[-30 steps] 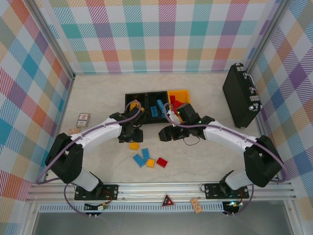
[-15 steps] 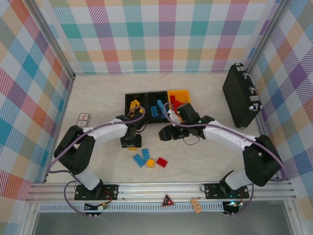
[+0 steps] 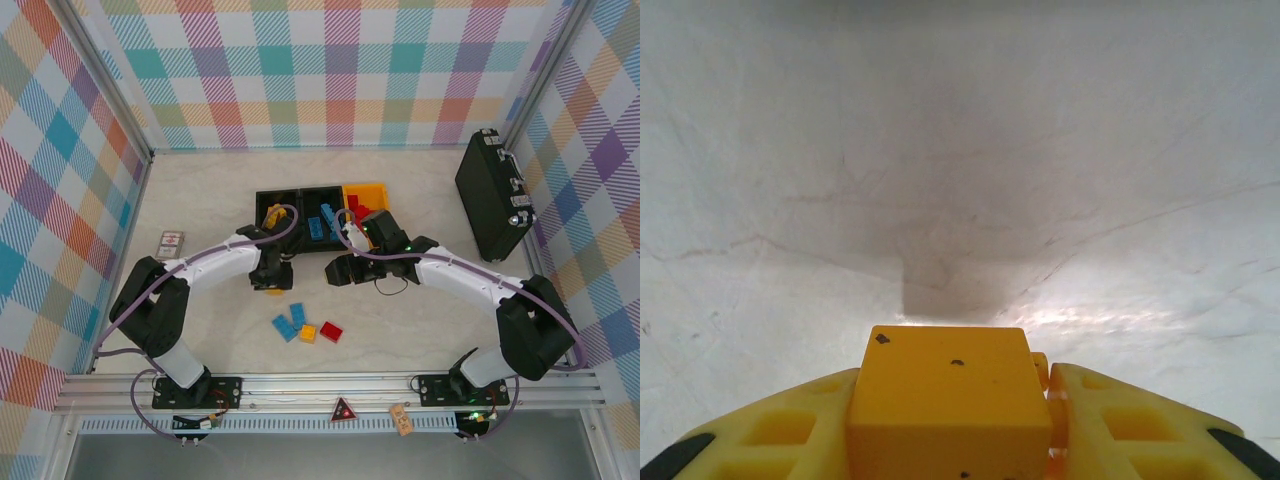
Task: Sort the legos into containers by color
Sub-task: Pick up the lego from the center of the table, then place the lego in the container.
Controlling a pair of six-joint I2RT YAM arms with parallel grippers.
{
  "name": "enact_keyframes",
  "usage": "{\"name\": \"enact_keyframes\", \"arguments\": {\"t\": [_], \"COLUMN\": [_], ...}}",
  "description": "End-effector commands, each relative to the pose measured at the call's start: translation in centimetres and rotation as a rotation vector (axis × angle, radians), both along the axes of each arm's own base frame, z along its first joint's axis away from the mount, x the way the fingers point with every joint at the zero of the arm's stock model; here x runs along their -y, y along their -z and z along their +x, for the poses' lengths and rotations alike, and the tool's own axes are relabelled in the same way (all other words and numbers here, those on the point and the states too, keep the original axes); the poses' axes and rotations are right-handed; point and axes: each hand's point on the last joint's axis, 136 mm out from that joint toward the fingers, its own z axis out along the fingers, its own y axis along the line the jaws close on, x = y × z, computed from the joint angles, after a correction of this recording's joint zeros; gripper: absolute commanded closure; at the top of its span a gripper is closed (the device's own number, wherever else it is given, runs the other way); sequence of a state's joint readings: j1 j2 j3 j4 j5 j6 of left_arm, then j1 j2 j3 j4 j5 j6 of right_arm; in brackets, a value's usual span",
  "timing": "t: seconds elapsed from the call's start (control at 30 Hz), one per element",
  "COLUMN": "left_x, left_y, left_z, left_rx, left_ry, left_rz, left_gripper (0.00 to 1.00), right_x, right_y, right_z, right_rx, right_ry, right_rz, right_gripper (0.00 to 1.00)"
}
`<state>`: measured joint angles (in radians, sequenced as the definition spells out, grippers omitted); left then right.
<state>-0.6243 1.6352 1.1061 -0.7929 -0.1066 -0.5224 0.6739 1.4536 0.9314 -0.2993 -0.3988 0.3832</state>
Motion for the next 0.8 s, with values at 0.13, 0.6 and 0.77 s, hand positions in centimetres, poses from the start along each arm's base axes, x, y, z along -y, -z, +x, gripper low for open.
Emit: {"name": "enact_keyframes", "arguments": {"t": [0.13, 0.6, 0.77], "left_x": [0.3, 0.1, -0.5], "left_y": [-5.3, -8.1, -6.8], "left_z": [4.5, 13.5, 15.6], "left_rx": [0.138, 0.249, 0.242], "left_ry": [-0.018, -0.056, -0.066], "left_rz": [-0.033, 0.0, 0.071], "left_gripper": [0.6, 0.61, 0.61], "right_x": [0.6, 1.0, 1.2], "right_y": [-1.7, -1.7, -1.6], "right_z": [1.3, 1.9, 1.9], "right_rx": [0.07, 0.082, 0.081], "right_ry": [0.074, 0.126, 0.134], "right_rz": [-0.01, -0.009, -0.013], "right_gripper": [0.43, 0.43, 0.43]}}
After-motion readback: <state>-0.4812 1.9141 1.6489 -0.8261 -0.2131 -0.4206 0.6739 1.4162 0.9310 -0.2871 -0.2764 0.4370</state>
